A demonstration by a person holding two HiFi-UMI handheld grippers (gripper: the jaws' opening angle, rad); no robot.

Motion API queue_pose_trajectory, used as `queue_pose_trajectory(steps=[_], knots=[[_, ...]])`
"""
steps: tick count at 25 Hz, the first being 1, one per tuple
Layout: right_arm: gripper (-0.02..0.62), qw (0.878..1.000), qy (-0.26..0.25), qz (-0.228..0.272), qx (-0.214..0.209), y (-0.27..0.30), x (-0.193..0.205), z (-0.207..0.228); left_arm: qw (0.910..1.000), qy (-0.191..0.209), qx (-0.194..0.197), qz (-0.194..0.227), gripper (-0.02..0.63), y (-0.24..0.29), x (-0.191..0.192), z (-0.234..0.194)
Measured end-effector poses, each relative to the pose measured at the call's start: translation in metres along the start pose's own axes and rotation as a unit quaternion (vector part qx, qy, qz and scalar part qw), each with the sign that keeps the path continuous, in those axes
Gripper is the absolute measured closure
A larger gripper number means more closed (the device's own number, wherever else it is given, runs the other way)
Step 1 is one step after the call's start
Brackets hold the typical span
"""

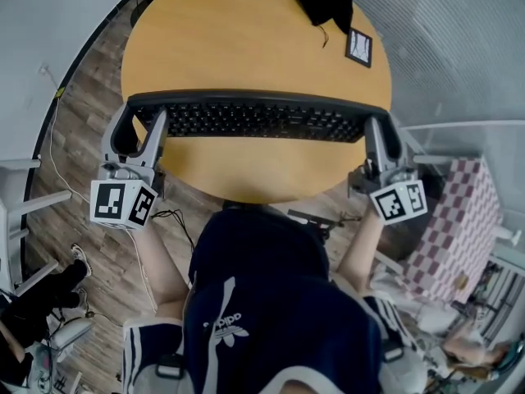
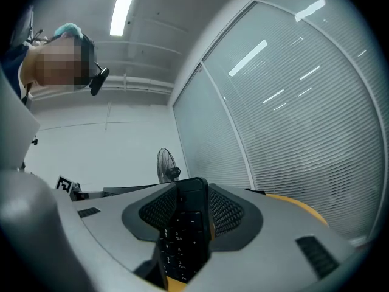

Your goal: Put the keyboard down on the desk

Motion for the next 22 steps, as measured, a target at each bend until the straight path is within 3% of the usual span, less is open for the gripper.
queue_pose_trajectory(steps=[22], knots=[[0.446,1.0,0.018,-0.006,0.019,0.005,-0.004,0.059,0.9996,-0.001,0.01,-0.028,0.354,0.055,0.002,0.031]])
Point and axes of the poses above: the fingertips, and each gripper's own axes: y forward along the fingers, z to its right, x out of its underside, the point moved 7 cm from there along -y, backward along the fingers, and after that the axes turned 14 degrees about y, right-handed, at the moved point
